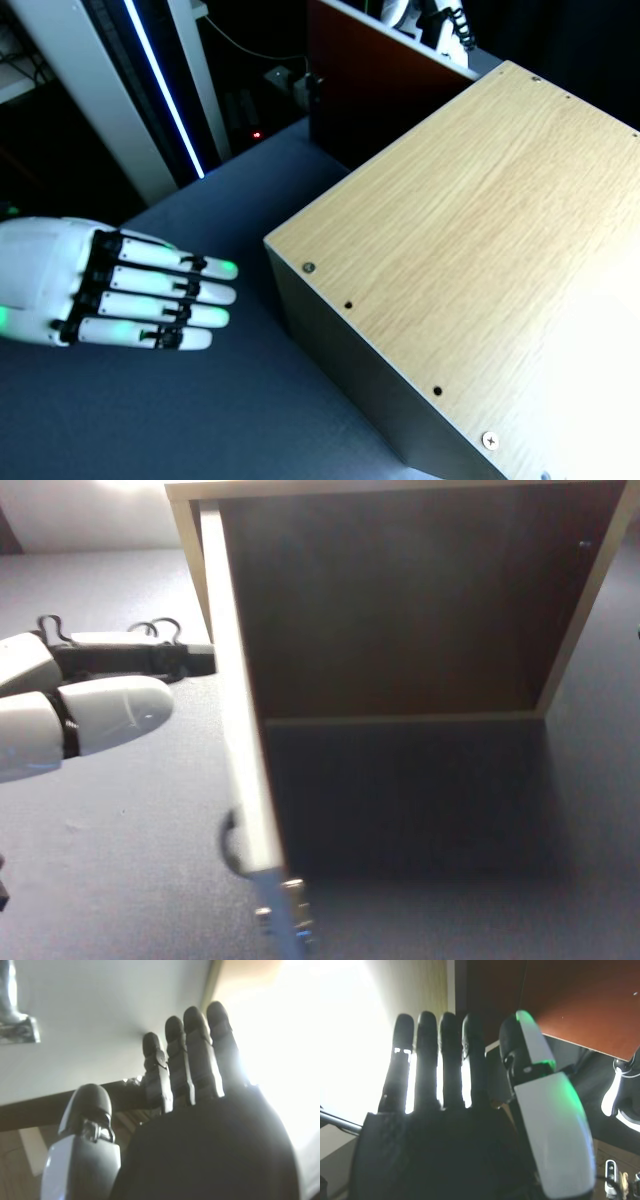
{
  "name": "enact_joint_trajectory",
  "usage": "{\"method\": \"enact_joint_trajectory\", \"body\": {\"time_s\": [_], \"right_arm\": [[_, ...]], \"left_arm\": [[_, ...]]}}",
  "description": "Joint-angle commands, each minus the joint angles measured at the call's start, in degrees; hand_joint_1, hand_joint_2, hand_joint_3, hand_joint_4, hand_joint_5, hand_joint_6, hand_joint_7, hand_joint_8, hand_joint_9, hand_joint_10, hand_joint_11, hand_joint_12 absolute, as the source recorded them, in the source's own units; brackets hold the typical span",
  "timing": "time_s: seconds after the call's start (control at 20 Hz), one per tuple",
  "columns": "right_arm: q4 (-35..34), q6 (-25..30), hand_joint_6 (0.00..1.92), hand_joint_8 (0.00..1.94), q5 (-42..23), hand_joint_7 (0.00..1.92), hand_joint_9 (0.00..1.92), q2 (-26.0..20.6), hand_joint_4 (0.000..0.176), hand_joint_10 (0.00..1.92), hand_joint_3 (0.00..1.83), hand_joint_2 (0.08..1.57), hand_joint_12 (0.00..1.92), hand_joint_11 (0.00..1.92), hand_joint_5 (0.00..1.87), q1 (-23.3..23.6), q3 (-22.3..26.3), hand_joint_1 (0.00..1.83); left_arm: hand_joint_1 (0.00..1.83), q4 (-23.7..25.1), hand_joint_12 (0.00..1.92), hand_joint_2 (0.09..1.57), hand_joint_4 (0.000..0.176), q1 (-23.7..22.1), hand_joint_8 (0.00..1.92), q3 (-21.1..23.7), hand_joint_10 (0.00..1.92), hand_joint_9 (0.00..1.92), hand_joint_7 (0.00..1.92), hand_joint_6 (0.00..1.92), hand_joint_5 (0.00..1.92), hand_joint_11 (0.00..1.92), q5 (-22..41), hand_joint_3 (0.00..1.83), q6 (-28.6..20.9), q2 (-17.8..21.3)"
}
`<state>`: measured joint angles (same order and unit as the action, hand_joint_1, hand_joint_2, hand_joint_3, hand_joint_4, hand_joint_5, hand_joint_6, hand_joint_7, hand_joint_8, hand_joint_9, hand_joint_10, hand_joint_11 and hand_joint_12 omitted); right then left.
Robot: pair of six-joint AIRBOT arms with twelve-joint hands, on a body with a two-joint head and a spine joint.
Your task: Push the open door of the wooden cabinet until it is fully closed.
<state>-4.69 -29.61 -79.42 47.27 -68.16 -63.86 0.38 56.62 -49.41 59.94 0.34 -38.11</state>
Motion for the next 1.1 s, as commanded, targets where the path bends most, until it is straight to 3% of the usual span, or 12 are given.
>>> {"method": "enact_joint_trajectory", "body": {"time_s": [0.0,0.05,0.15,0.2,0.3,0.45,0.6,0.7,0.85,0.95,1.05], "right_arm": [[-1.69,0.34,0.0,0.0,-7.02,0.43,0.38,-0.03,0.0,0.0,0.0,1.33,0.97,0.0,0.53,0.1,-0.4,0.81],[-1.69,0.34,0.0,0.0,-7.02,0.42,0.37,-0.01,0.0,0.0,0.0,1.34,0.93,0.0,0.52,0.1,-0.4,0.78],[-1.69,0.34,0.0,0.0,-7.02,0.42,0.37,0.0,0.0,0.0,0.0,1.34,0.96,0.0,0.52,0.1,-0.4,0.78],[-1.69,0.34,0.0,0.0,-7.02,0.42,0.37,0.0,0.0,0.0,0.0,1.34,0.96,0.0,0.52,0.1,-0.43,0.77],[-1.69,0.34,0.0,0.0,-7.02,0.41,0.37,0.0,0.0,0.0,0.0,1.33,0.94,0.0,0.53,0.12,-0.51,0.79],[-1.7,0.36,0.0,0.0,-7.02,0.41,0.35,-0.01,0.0,0.0,0.0,1.34,0.92,0.0,0.53,0.12,-0.51,0.76],[-1.73,0.58,0.0,0.0,-7.03,0.42,0.36,-0.01,0.0,0.0,0.0,1.33,0.93,0.0,0.53,0.12,-0.51,0.77],[-1.74,0.65,0.0,0.0,-7.03,0.41,0.35,-0.01,0.0,0.0,0.0,1.33,0.93,0.0,0.53,0.12,-0.51,0.78],[-1.75,0.7,0.0,0.0,-7.03,0.42,0.37,-0.03,0.0,0.01,0.0,1.33,0.95,0.0,0.53,0.12,-0.5,0.77],[-1.76,0.73,0.0,0.0,-7.04,0.42,0.36,-0.03,0.0,0.0,0.0,1.33,0.95,0.0,0.52,0.12,-0.51,0.8],[-1.86,0.89,0.0,0.0,-7.04,0.42,0.36,-0.03,0.0,0.0,0.0,1.34,0.92,0.0,0.53,0.12,-0.49,0.8]], "left_arm": [[0.03,-0.46,0.03,1.34,0.144,-0.79,0.0,-0.39,0.01,0.34,0.36,0.0,0.42,0.23,5.48,0.01,-0.34,-0.21],[0.02,0.06,0.02,1.35,0.14,-1.16,0.0,-0.56,0.0,0.33,0.36,0.0,0.41,0.22,4.96,0.01,-0.34,-0.62],[0.03,0.95,0.01,1.35,0.104,-1.94,0.0,-0.86,0.0,0.33,0.37,0.01,0.43,0.21,3.82,0.0,-0.34,-1.29],[0.04,1.31,0.01,1.35,0.096,-2.33,0.0,-1.05,0.0,0.33,0.37,0.01,0.44,0.21,3.48,0.0,-0.34,-1.6],[0.03,1.98,0.01,1.36,0.121,-3.02,0.0,-1.5,0.0,0.31,0.36,0.0,0.42,0.21,3.34,0.0,-0.34,-2.2],[0.02,2.84,0.01,1.36,0.12,-4.16,0.0,-1.83,0.0,0.3,0.35,0.0,0.42,0.2,3.16,0.0,-0.34,-3.16],[0.0,4.5,0.0,1.37,0.104,-5.76,0.0,-2.45,0.0,0.26,0.32,0.0,0.43,0.18,2.54,0.0,-0.34,-4.02],[0.0,5.78,0.0,1.36,0.125,-6.85,0.0,-2.74,0.0,0.24,0.29,0.0,0.4,0.16,2.01,0.0,-0.34,-4.46],[0.0,6.92,0.0,1.36,0.127,-8.29,0.0,-3.09,0.0,0.23,0.3,0.0,0.39,0.15,0.94,0.0,-0.34,-5.24],[0.0,7.89,0.01,1.36,0.123,-9.38,0.0,-3.49,0.01,0.24,0.3,0.0,0.39,0.17,0.17,0.0,-0.34,-5.97],[0.0,9.35,0.01,1.36,0.108,-10.53,0.0,-4.01,0.01,0.26,0.31,0.01,0.41,0.19,-0.87,0.0,-0.34,-6.71]]}}
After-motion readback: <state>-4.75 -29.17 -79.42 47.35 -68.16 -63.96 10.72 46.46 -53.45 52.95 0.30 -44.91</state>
